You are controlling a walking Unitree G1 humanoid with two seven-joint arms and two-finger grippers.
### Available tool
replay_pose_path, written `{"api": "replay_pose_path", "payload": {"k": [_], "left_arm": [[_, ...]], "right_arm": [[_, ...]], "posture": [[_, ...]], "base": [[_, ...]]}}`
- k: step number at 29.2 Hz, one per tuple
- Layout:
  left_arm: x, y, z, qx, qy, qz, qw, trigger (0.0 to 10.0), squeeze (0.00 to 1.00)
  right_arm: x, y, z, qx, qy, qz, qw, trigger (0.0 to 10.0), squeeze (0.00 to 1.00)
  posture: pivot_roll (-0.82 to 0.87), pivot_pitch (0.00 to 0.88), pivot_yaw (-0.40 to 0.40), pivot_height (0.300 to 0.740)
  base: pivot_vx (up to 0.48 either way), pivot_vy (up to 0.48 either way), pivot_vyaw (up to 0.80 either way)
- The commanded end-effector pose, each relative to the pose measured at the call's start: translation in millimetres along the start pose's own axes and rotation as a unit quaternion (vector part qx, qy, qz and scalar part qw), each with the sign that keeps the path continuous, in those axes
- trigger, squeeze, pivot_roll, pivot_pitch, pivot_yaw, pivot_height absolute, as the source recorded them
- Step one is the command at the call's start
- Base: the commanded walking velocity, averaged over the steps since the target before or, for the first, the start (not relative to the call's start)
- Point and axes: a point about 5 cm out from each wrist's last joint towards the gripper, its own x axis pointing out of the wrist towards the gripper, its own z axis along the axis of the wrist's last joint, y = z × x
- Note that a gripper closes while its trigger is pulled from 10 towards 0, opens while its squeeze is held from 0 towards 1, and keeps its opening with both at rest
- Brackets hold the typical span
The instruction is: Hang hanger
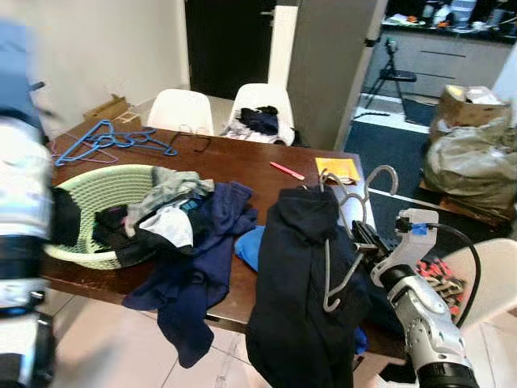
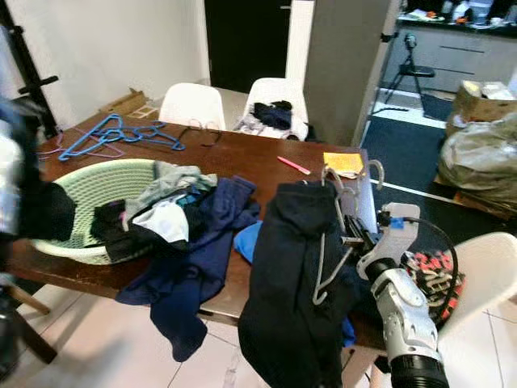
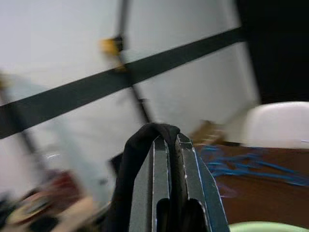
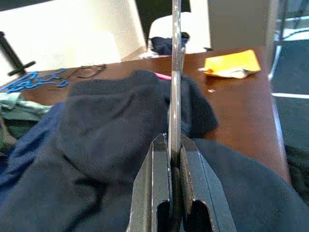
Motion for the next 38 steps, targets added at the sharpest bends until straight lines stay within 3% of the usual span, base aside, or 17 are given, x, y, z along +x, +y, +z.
{"api": "replay_pose_path", "payload": {"k": [1,3,10,12,13,15,18,23,25,27,28,30,31,32,35,36,38], "left_arm": [[-0.3,-5.4,3,-0.006,-0.012,-0.011,1.000,1.0,0.00],[-2.3,-16.6,-1,-0.012,-0.004,-0.022,1.000,1.6,0.00],[-3.9,-19.7,-5,-0.017,0.006,-0.027,0.999,2.3,0.00],[-7.8,-26.5,-6,-0.021,0.011,-0.042,0.999,3.0,0.00],[-14.5,-38.2,-6,-0.026,0.013,-0.067,0.997,3.7,0.00],[-14.5,-38.2,-6,-0.026,0.013,-0.067,0.997,3.7,0.00],[-41.0,-79.4,-3,-0.029,0.005,-0.157,0.987,4.9,0.00],[-51.8,-94.8,4,-0.008,-0.032,-0.206,0.978,5.0,0.00],[-58.9,-103.8,13,0.006,-0.079,-0.249,0.965,5.5,0.00],[-58.9,-103.8,13,0.006,-0.079,-0.249,0.965,5.5,0.00],[-61.8,-106.9,17,0.025,-0.102,-0.269,0.957,6.4,0.00],[-61.8,-106.9,17,0.025,-0.102,-0.269,0.957,6.4,0.00],[-63.4,-108.3,18,0.056,-0.124,-0.281,0.950,7.5,0.00],[-63.4,-107.4,15,0.088,-0.135,-0.290,0.943,9.6,0.00],[-64.0,-106.4,10,0.117,-0.139,-0.299,0.937,10.0,0.00],[-64.7,-105.0,4,0.138,-0.135,-0.307,0.932,10.0,1.00],[-65.6,-103.5,-2,0.145,-0.125,-0.317,0.929,10.0,1.00]], "right_arm": [[-1.8,-1.9,-1,0.003,0.005,-0.005,1.000,10.0,0.00],[-2.8,-1.7,-1,0.003,0.005,-0.006,1.000,10.0,0.00],[-3.5,-1.0,-1,0.004,0.004,-0.007,1.000,10.0,0.00],[-3.6,-1.1,-1,0.005,0.005,-0.008,1.000,10.0,0.00],[-3.7,-1.4,-2,0.005,0.006,-0.008,1.000,10.0,0.00],[-3.7,-1.4,-2,0.005,0.006,-0.008,1.000,10.0,0.00],[-4.6,-2.0,-2,0.005,0.009,-0.008,1.000,10.0,0.00],[-4.8,-2.2,-2,0.005,0.009,-0.010,1.000,10.0,0.00],[-5.1,-2.7,-2,0.006,0.009,-0.011,1.000,10.0,0.00],[-5.1,-2.7,-2,0.006,0.009,-0.011,1.000,10.0,0.00],[-5.2,-2.9,-2,0.006,0.009,-0.012,1.000,10.0,0.00],[-5.2,-2.9,-2,0.006,0.009,-0.012,1.000,10.0,0.00],[-5.2,-3.0,-2,0.006,0.010,-0.013,1.000,10.0,0.00],[-4.9,-3.1,-2,0.007,0.010,-0.013,1.000,10.0,0.00],[-4.7,-3.2,-3,0.007,0.010,-0.013,1.000,10.0,0.00],[-4.4,-3.2,-2,0.006,0.011,-0.014,1.000,10.0,0.00],[-4.2,-3.3,-2,0.006,0.011,-0.014,1.000,10.0,0.00]], "posture": [[-0.03,0.000,-0.041,0.740],[-0.04,0.000,-0.038,0.740],[-0.04,0.000,-0.037,0.740],[-0.03,0.000,-0.038,0.740],[-0.03,0.000,-0.039,0.740],[-0.03,0.000,-0.039,0.740],[-0.03,0.000,-0.039,0.740],[-0.03,0.000,-0.039,0.740],[-0.03,0.000,-0.037,0.740],[-0.03,0.000,-0.037,0.740],[-0.03,0.000,-0.037,0.740],[-0.03,0.000,-0.037,0.740],[-0.03,0.000,-0.037,0.740],[-0.03,0.000,-0.037,0.740],[-0.03,0.000,-0.037,0.740],[-0.03,0.000,-0.038,0.740],[-0.03,0.000,-0.038,0.740]], "base": [[0.000,0.000,0.00],[0.000,0.000,0.00],[0.000,0.000,0.00],[0.000,0.000,0.00],[0.000,0.000,0.00],[0.000,0.000,0.00],[0.000,0.000,0.00],[0.000,0.000,0.00],[0.000,0.000,0.00],[0.000,0.000,0.00],[0.000,0.000,0.00],[0.000,0.000,0.00],[0.000,0.000,0.00],[0.000,0.000,0.00],[0.000,0.000,0.00],[0.000,0.000,0.00],[0.000,0.000,0.00]]}}
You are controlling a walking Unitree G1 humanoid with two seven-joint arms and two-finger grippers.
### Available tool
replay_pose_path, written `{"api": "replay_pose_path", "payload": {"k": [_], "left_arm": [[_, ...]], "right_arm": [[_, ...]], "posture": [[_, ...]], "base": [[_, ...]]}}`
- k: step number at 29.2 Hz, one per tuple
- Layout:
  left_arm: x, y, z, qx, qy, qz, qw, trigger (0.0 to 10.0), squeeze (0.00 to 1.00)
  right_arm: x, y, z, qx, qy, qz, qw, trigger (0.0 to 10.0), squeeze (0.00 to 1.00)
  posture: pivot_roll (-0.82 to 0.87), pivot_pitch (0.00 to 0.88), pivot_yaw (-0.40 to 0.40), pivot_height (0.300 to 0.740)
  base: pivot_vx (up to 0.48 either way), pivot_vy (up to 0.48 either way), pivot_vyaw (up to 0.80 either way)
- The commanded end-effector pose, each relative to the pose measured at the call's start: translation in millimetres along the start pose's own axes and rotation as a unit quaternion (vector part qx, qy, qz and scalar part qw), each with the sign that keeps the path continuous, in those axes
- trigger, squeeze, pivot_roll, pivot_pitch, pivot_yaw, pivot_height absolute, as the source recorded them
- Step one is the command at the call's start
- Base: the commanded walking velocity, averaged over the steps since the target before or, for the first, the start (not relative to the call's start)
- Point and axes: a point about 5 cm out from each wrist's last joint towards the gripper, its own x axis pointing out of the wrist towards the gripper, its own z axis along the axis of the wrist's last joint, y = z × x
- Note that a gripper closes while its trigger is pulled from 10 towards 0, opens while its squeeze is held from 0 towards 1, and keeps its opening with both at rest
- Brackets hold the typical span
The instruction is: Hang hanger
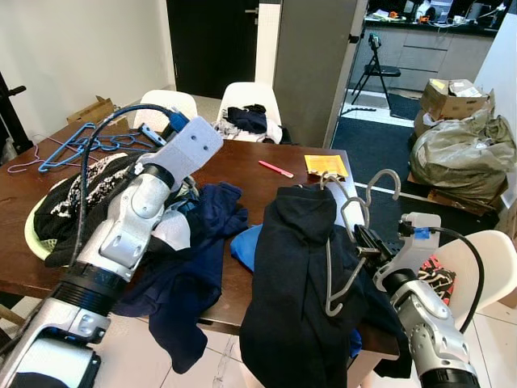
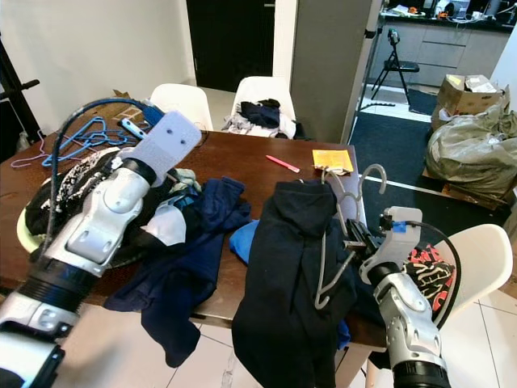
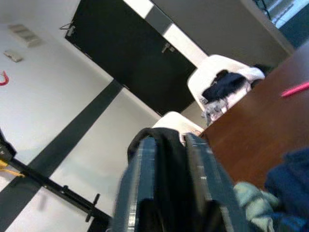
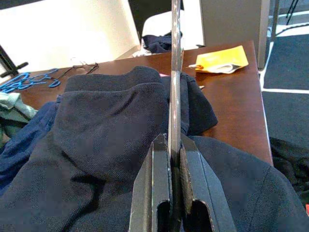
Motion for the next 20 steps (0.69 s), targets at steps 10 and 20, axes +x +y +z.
{"api": "replay_pose_path", "payload": {"k": [10,20], "left_arm": [[-25.1,12.0,-4,0.036,-0.013,-0.106,0.994,10.0,1.00],[-76.6,53.2,-4,0.077,0.011,-0.203,0.976,10.0,1.00]], "right_arm": [[-0.3,-2.4,-2,0.006,0.009,-0.009,1.000,10.0,0.00],[1.4,-3.5,-1,0.010,0.012,-0.006,1.000,10.0,0.00]], "posture": [[-0.03,0.000,-0.040,0.740],[0.00,0.000,-0.052,0.740]], "base": [[0.000,0.000,0.00],[0.000,0.000,0.00]]}}
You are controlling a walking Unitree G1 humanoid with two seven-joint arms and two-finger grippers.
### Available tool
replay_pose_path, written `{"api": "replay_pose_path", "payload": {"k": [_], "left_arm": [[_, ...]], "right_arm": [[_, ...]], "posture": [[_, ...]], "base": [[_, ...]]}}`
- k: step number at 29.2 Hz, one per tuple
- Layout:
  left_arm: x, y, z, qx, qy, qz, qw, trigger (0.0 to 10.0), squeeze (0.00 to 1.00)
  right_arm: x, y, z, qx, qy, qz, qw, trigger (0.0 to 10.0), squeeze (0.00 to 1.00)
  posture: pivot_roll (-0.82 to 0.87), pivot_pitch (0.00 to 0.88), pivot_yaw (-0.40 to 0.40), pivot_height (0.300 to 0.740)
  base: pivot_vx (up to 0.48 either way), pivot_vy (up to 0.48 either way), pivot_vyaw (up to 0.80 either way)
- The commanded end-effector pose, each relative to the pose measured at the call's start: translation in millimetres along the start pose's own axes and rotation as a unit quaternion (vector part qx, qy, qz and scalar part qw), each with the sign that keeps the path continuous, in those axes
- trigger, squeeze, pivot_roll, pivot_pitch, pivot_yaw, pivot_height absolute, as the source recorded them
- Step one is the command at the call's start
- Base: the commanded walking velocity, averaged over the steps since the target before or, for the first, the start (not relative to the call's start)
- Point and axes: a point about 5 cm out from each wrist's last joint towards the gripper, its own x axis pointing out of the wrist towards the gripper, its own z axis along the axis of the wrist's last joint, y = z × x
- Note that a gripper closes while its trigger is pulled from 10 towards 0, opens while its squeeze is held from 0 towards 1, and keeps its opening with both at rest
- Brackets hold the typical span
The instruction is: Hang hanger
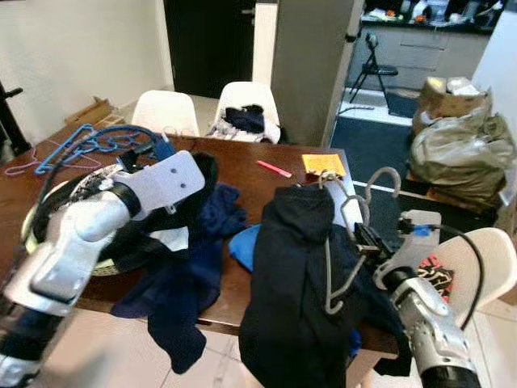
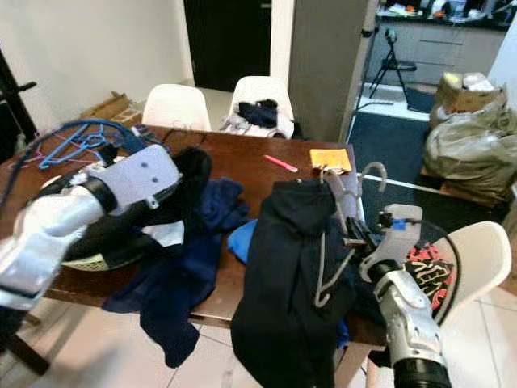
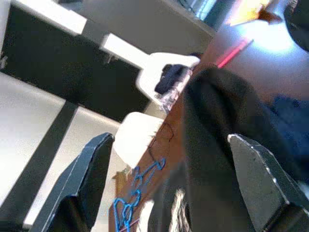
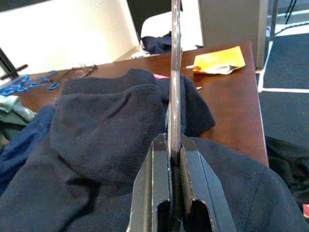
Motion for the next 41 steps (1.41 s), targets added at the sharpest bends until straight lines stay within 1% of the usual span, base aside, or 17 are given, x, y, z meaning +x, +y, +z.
{"api": "replay_pose_path", "payload": {"k": [1,3,5,8,13,14,16,17,18,19,22,23,25,26,33,39,41], "left_arm": [[-6.9,4.9,-2,-0.004,0.009,-0.016,1.000,10.0,1.00],[-14.3,5.7,-6,-0.003,0.019,-0.038,0.999,10.0,1.00],[-35.7,9.7,-14,-0.009,0.039,-0.100,0.994,10.0,1.00],[-48.6,13.8,-14,-0.013,0.048,-0.137,0.989,10.0,1.00],[-57.0,15.5,-11,-0.026,0.054,-0.162,0.985,10.0,1.00],[-63.5,6.6,-16,-0.053,0.085,-0.198,0.975,10.0,1.00],[-63.5,6.6,-16,-0.053,0.085,-0.198,0.975,10.0,1.00],[-70.8,-7.8,-20,-0.081,0.112,-0.237,0.962,10.0,1.00],[-70.8,-7.8,-20,-0.081,0.112,-0.237,0.962,10.0,1.00],[-75.2,-20.0,-24,-0.105,0.138,-0.256,0.951,10.0,1.00],[-75.2,-20.0,-24,-0.105,0.138,-0.256,0.951,10.0,1.00],[-78.5,-31.9,-29,-0.117,0.160,-0.273,0.941,10.0,0.19],[-78.5,-31.9,-29,-0.117,0.160,-0.273,0.941,10.0,0.19],[-81.8,-42.8,-38,-0.119,0.186,-0.283,0.933,10.0,0.00],[-85.3,-49.5,-53,-0.110,0.223,-0.282,0.927,10.0,0.00],[-95.6,-26.1,-70,-0.088,0.288,-0.232,0.925,10.0,0.00],[-95.6,-26.1,-70,-0.088,0.288,-0.232,0.925,10.0,0.00]], "right_arm": [[-2.0,-5.3,-3,0.008,0.010,-0.011,1.000,10.0,0.00],[-1.3,-5.2,-3,0.009,0.011,-0.011,1.000,10.0,0.00],[0.2,-5.1,-3,0.010,0.013,-0.009,1.000,10.0,0.00],[1.0,-5.1,-4,0.011,0.013,-0.008,1.000,10.0,0.00],[1.5,-5.2,-4,0.012,0.014,-0.009,1.000,10.0,0.00],[1.4,-5.4,-4,0.013,0.014,-0.009,1.000,10.0,0.00],[1.4,-5.4,-4,0.013,0.014,-0.009,1.000,10.0,0.00],[1.3,-5.6,-4,0.014,0.013,-0.009,1.000,10.0,0.00],[1.3,-5.6,-4,0.014,0.013,-0.009,1.000,10.0,0.00],[1.0,-6.2,-4,0.015,0.012,-0.010,1.000,10.0,0.00],[1.0,-6.2,-4,0.015,0.012,-0.010,1.000,10.0,0.00],[1.0,-6.6,-4,0.016,0.012,-0.011,1.000,10.0,0.00],[1.0,-6.6,-4,0.016,0.012,-0.011,1.000,10.0,0.00],[1.4,-6.9,-4,0.016,0.013,-0.011,1.000,10.0,0.00],[2.2,-7.2,-4,0.016,0.015,-0.010,1.000,10.0,0.00],[1.9,-7.7,-4,0.018,0.014,-0.012,1.000,10.0,0.00],[1.9,-7.7,-4,0.018,0.014,-0.012,1.000,10.0,0.00]], "posture": [[0.00,0.000,-0.052,0.740],[0.00,0.000,-0.052,0.740],[0.00,0.000,-0.054,0.740],[0.00,0.000,-0.054,0.740],[0.00,0.000,-0.052,0.740],[0.00,0.000,-0.048,0.740],[0.00,0.000,-0.048,0.740],[0.00,0.000,-0.041,0.740],[0.00,0.000,-0.041,0.740],[0.00,0.000,-0.042,0.740],[0.00,0.000,-0.042,0.740],[0.00,0.000,-0.046,0.740],[0.00,0.000,-0.046,0.740],[0.00,0.000,-0.050,0.740],[0.00,0.000,-0.048,0.740],[0.00,0.000,-0.045,0.740],[0.00,0.000,-0.045,0.740]], "base": [[0.000,0.000,0.00],[0.000,0.000,0.00],[0.000,0.000,0.00],[0.000,0.000,0.00],[0.000,0.000,0.00],[0.000,0.000,0.00],[0.000,0.000,0.00],[0.000,0.000,0.00],[0.000,0.000,0.00],[0.000,0.000,0.00],[0.000,0.000,0.00],[0.000,0.000,0.00],[0.000,0.000,0.00],[0.000,0.000,0.00],[0.000,0.000,0.00],[0.000,0.000,0.00],[0.000,0.000,0.00]]}}
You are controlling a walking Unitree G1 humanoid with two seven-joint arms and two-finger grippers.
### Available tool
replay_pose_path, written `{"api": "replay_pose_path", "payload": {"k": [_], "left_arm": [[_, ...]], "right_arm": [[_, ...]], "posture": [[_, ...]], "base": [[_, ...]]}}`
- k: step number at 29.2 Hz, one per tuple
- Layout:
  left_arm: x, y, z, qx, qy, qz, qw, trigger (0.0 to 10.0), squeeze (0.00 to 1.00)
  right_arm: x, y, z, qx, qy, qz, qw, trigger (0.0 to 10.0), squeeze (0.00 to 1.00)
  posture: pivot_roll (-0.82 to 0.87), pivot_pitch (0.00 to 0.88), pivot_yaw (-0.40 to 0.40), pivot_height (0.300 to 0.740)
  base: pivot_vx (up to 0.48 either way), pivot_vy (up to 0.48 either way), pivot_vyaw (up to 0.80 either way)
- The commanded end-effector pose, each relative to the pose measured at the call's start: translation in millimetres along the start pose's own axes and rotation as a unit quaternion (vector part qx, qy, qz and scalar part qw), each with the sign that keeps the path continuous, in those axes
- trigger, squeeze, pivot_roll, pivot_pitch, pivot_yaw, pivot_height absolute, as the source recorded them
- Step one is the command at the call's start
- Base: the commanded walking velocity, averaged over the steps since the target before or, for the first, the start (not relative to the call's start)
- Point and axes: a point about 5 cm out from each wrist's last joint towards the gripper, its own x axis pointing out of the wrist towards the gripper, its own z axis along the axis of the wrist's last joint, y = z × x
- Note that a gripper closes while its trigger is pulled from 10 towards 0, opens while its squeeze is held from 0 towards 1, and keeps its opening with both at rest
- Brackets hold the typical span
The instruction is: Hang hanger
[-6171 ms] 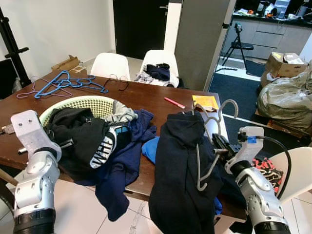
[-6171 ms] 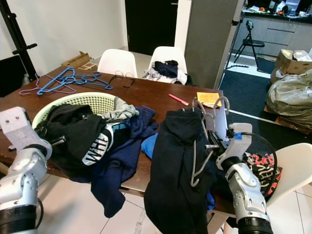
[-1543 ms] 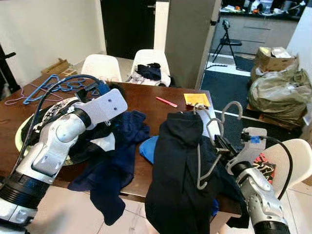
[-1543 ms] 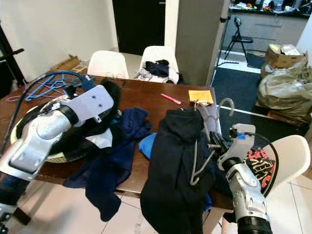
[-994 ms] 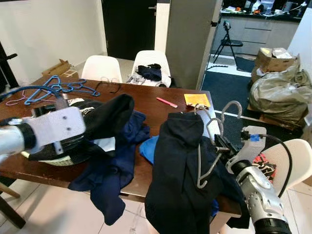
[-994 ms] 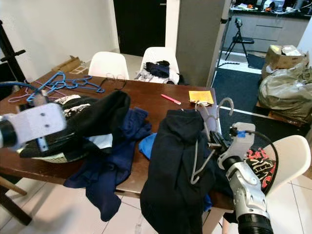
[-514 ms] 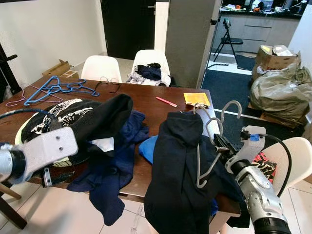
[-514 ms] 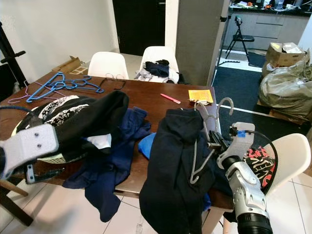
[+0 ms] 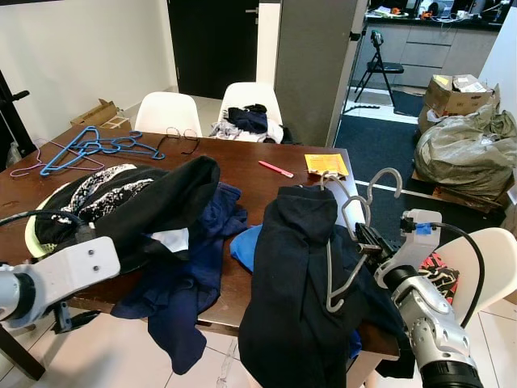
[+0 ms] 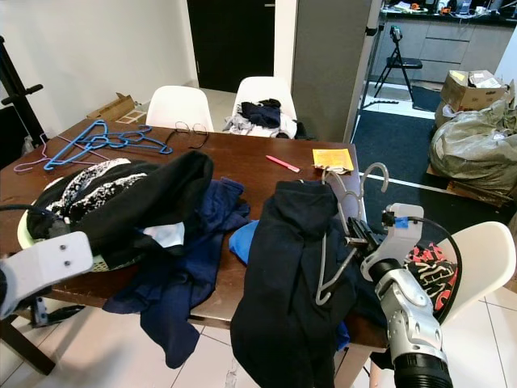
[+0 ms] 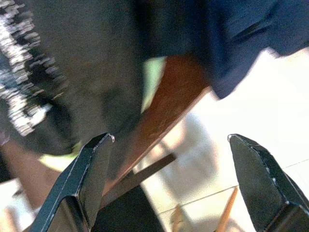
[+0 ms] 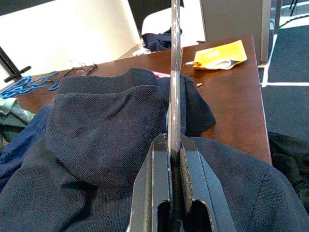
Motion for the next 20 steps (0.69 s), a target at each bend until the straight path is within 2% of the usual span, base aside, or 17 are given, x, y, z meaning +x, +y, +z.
{"api": "replay_pose_path", "payload": {"k": [1,4,6,13,20], "left_arm": [[-6.8,7.3,-7,0.000,0.032,0.024,0.999,10.0,0.00],[-10.8,13.0,-9,-0.002,0.041,0.045,0.998,10.0,0.00],[-14.4,21.9,-10,-0.001,0.049,0.081,0.996,10.0,0.00],[-12.3,25.1,-12,-0.004,0.050,0.097,0.994,10.0,0.00],[2.8,25.0,-34,-0.016,0.074,0.113,0.991,10.0,0.00]], "right_arm": [[0.1,-1.2,-4,0.009,0.011,-0.003,1.000,10.0,0.00],[-0.1,-1.4,-4,0.009,0.012,-0.002,1.000,10.0,0.00],[0.0,-1.5,-4,0.009,0.013,-0.002,1.000,10.0,0.00],[0.2,-1.9,-4,0.009,0.013,-0.001,1.000,10.0,0.00],[-0.4,-2.0,-4,0.008,0.013,-0.001,1.000,10.0,0.00]], "posture": [[0.00,0.000,-0.048,0.740],[0.00,0.000,-0.050,0.740],[0.00,0.000,-0.050,0.740],[0.00,0.000,-0.049,0.740],[0.00,0.000,-0.053,0.740]], "base": [[0.000,0.000,0.00],[0.000,0.000,0.00],[0.000,0.000,0.00],[0.000,0.000,0.00],[0.000,0.000,0.00]]}}
